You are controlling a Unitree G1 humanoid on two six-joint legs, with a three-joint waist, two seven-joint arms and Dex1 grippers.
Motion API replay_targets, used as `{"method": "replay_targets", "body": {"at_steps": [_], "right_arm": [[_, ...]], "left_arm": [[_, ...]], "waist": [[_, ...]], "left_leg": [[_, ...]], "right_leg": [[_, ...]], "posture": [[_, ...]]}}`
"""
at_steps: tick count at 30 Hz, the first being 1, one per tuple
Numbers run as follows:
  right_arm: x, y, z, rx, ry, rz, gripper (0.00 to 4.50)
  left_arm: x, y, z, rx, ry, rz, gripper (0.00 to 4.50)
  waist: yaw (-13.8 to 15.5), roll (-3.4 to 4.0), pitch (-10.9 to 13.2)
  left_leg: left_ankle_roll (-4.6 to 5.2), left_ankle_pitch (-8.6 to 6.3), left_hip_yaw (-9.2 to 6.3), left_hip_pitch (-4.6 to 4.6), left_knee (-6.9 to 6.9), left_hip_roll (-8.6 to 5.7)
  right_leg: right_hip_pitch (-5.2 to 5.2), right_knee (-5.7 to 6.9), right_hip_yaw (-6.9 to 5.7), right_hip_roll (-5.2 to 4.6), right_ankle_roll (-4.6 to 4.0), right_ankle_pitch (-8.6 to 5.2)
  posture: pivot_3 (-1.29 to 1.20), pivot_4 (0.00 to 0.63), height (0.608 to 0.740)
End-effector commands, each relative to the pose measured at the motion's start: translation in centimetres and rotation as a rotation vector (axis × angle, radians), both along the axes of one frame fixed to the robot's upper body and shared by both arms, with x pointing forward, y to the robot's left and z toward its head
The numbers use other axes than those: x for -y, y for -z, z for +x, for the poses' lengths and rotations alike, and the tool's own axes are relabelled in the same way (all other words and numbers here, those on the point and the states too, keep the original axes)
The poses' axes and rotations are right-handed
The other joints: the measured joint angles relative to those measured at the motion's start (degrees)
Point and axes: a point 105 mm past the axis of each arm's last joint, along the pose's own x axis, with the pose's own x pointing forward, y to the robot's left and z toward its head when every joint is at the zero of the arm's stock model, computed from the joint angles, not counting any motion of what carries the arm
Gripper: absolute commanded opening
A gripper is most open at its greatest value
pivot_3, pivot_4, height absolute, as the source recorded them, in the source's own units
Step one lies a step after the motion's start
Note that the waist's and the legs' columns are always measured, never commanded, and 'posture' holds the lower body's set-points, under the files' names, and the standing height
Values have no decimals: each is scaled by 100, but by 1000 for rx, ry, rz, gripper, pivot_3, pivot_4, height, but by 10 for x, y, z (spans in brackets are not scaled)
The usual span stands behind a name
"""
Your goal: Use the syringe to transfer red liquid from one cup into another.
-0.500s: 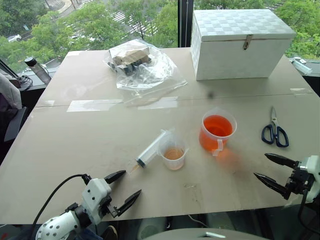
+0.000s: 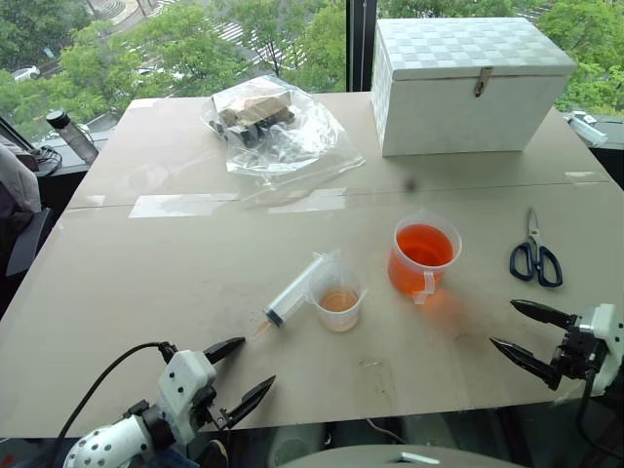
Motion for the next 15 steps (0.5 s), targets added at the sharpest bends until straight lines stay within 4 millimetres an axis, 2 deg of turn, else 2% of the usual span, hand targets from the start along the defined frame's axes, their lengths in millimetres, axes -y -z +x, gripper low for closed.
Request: {"method": "replay_targets", "body": {"at_steps": [1,9,15], "right_arm": [[-2,-8,-1,37,-9,7,4465],[0,-11,-1,49,-2,2,4465],[-5,-25,-10,46,-57,19,4465]], "left_arm": [[0,-10,3,36,8,7,4500],[2,-7,6,39,21,8,4500],[1,-10,8,-7,41,51,4500]], "waist": [[0,-3,2],[-1,-6,4],[2,-6,4]], "left_leg": [[0,0,0,0,0,0],[0,0,0,0,0,0],[0,0,0,0,0,0]], "right_leg": [[0,0,0,0,0,0],[0,0,0,0,0,0],[0,0,-1,0,0,0]], "posture": [[0,150,740],[0,150,740],[0,150,740]]}}
